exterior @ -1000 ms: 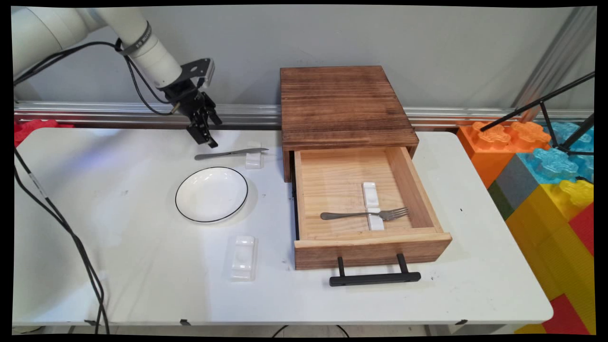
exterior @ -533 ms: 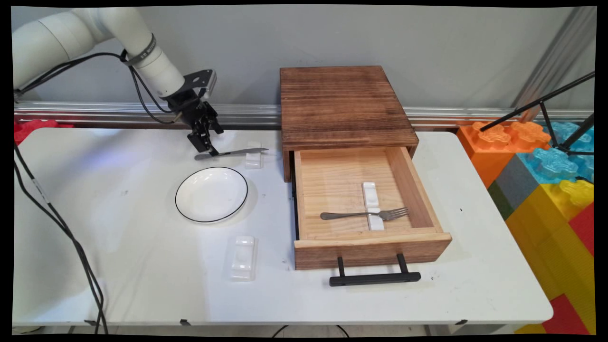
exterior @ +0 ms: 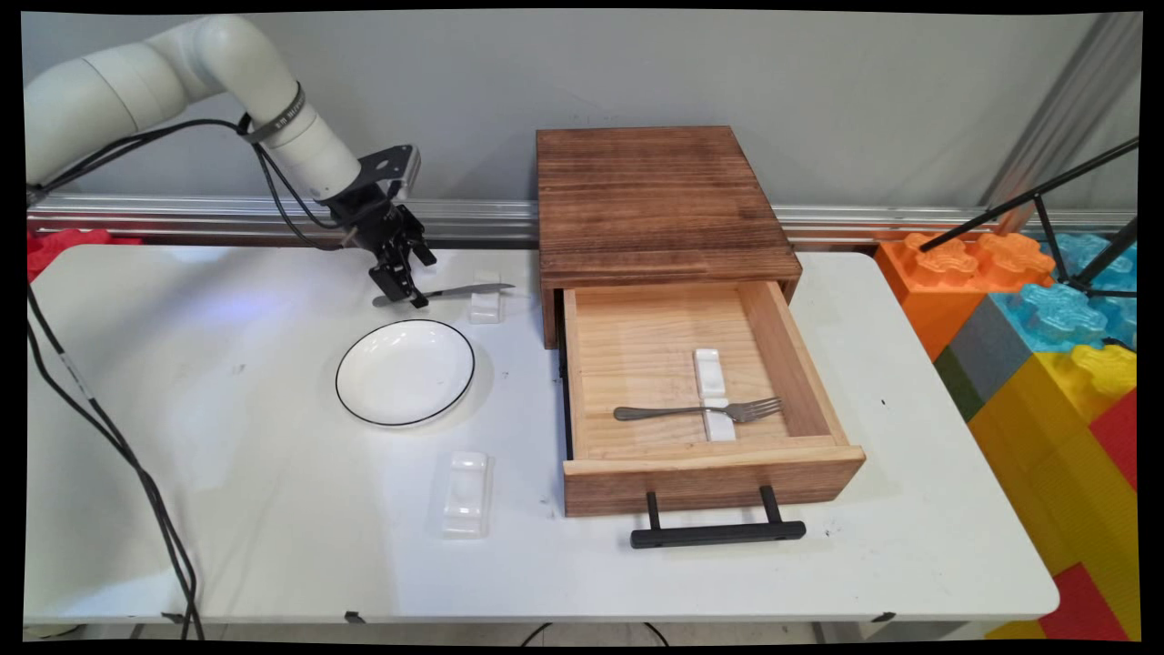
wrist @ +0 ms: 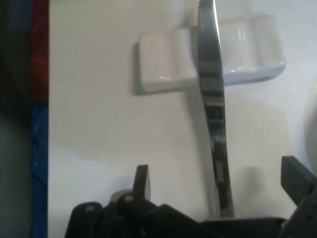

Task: Pick up the knife from the left of the white plate, then place the picked object into the drawer

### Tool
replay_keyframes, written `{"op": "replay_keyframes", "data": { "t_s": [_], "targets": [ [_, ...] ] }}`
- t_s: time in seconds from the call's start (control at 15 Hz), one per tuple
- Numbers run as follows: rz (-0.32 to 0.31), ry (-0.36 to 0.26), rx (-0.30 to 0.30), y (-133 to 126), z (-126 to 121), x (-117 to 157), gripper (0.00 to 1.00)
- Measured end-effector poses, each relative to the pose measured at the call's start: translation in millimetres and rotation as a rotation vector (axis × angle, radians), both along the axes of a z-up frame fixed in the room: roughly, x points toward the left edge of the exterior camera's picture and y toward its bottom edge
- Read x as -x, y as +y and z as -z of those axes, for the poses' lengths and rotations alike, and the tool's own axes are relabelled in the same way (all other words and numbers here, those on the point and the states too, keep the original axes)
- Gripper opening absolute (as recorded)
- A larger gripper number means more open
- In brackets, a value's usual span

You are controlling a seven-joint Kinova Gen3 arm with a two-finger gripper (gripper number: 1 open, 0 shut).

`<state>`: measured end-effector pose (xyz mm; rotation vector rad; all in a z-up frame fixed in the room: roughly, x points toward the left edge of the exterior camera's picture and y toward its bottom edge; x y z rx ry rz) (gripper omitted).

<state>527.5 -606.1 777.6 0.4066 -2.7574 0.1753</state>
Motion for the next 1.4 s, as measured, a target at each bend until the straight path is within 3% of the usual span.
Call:
{"op": "replay_keyframes", "data": {
  "t_s": [0.8, 0.87, 1.4],
  "targets": [
    [-0.014, 0.016, 0.027, 3, 16, 7, 1.00],
    [-0.014, 0.017, 0.029, 3, 17, 7, 0.00],
    [-0.023, 0.017, 0.037, 8, 18, 9, 0.00]
  ]
}}
